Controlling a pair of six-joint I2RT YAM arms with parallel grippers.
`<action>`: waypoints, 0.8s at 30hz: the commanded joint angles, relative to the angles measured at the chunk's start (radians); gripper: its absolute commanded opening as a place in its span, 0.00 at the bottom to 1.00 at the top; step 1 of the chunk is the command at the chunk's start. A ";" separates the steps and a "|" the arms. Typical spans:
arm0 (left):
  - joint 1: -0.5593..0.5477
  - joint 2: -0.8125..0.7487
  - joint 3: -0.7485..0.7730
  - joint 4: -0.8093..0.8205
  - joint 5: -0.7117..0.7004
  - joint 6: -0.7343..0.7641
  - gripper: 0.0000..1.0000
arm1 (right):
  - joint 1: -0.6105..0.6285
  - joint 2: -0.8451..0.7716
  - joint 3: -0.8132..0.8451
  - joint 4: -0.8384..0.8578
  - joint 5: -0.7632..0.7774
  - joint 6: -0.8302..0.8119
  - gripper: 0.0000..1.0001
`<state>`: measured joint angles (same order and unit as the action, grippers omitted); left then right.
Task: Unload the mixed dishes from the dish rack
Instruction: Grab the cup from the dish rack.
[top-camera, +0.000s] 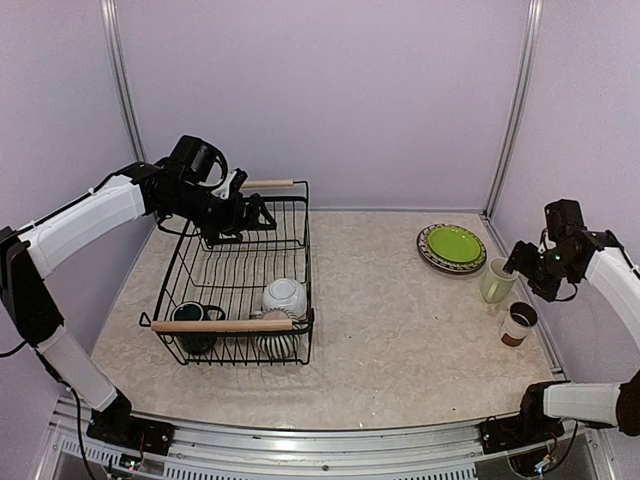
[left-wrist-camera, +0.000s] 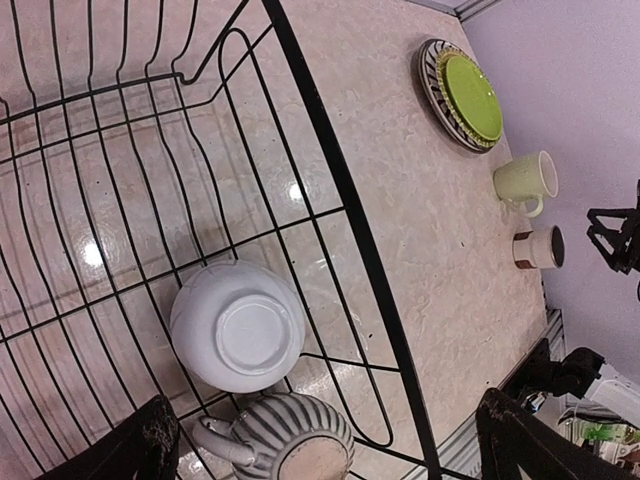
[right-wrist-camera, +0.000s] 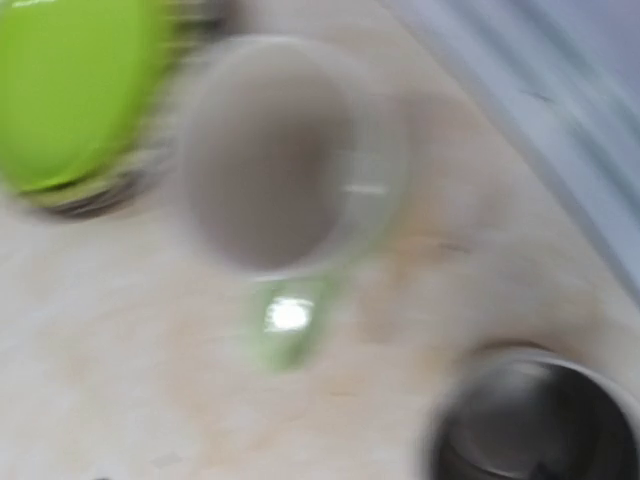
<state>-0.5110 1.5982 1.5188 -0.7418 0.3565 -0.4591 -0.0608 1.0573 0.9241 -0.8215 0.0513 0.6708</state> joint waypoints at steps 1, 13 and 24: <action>0.002 -0.008 -0.019 -0.030 -0.027 0.001 0.99 | -0.008 -0.054 0.025 0.162 -0.346 -0.209 0.92; -0.006 0.020 -0.085 -0.054 0.056 -0.036 0.99 | 0.005 -0.098 -0.043 0.474 -0.770 -0.289 1.00; -0.081 0.072 -0.111 -0.073 0.041 -0.052 0.99 | 0.079 -0.108 -0.100 0.568 -0.805 -0.282 1.00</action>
<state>-0.5674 1.6432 1.4208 -0.7933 0.3923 -0.5022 -0.0135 0.9516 0.8478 -0.2970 -0.7433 0.4007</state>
